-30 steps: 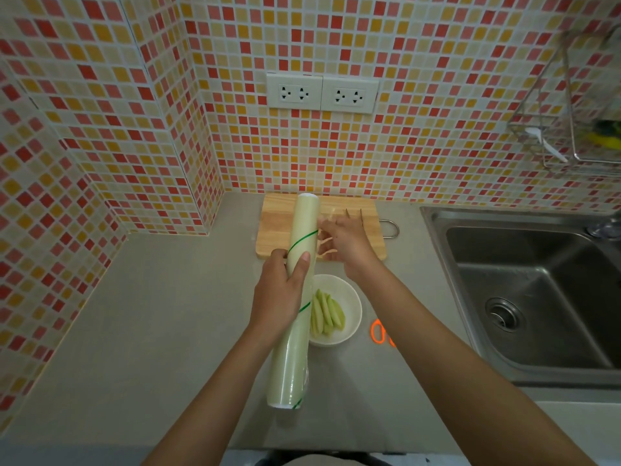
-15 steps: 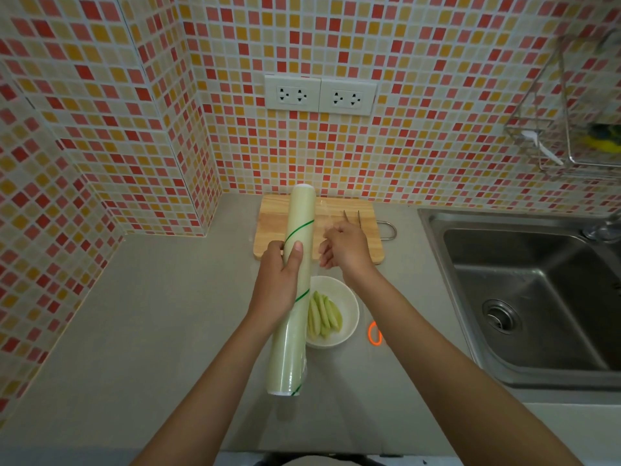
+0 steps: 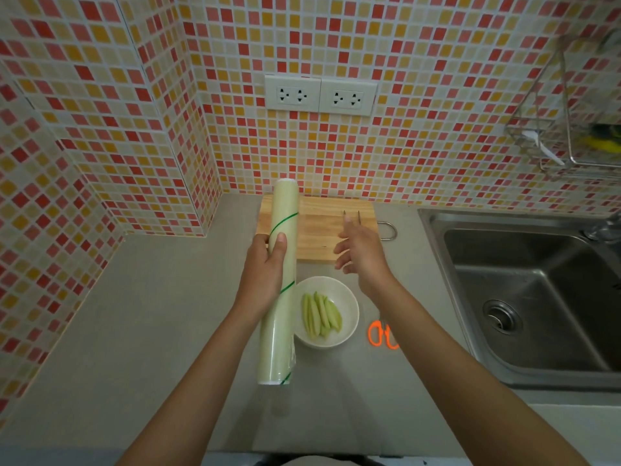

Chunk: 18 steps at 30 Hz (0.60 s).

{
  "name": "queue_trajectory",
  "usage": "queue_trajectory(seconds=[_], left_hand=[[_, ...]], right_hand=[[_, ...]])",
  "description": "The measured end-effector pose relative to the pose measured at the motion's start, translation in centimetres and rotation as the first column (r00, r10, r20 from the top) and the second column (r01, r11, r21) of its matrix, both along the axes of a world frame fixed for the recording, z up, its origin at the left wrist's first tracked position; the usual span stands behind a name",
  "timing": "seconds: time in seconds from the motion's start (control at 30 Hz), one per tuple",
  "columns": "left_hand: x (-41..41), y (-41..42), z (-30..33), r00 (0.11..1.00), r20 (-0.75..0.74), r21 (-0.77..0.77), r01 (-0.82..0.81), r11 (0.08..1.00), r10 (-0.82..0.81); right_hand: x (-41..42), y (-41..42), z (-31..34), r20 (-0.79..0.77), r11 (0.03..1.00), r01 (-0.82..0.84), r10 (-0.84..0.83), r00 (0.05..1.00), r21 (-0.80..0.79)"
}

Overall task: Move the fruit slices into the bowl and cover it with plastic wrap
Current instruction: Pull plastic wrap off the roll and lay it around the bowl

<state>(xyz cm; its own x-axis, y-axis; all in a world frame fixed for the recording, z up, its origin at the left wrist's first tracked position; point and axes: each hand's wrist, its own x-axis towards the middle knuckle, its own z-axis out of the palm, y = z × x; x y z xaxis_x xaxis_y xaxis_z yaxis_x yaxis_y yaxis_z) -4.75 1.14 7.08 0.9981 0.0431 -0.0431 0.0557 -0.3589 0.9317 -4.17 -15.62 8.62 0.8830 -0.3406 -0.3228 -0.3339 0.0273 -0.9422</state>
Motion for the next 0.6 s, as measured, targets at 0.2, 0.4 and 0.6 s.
queue_trajectory(seconds=[0.2, 0.4, 0.6], left_hand=[[-0.8, -1.1, 0.3, 0.997, 0.016, -0.022, 0.077, 0.997, -0.076], [-1.3, -1.3, -0.1, 0.996, 0.009, 0.0, 0.084, 0.996, -0.084], [-1.4, -1.2, -0.2, 0.999, -0.01, -0.023, 0.051, 0.998, -0.051]], right_hand=[[1.0, 1.7, 0.4, -0.079, 0.91, -0.137, 0.182, 0.98, 0.392], [2.6, 1.8, 1.1, -0.038, 0.895, -0.069, 0.095, 0.995, 0.441], [1.9, 2.6, 1.2, 0.0, 0.968, -0.004, 0.004, 1.0, 0.252]])
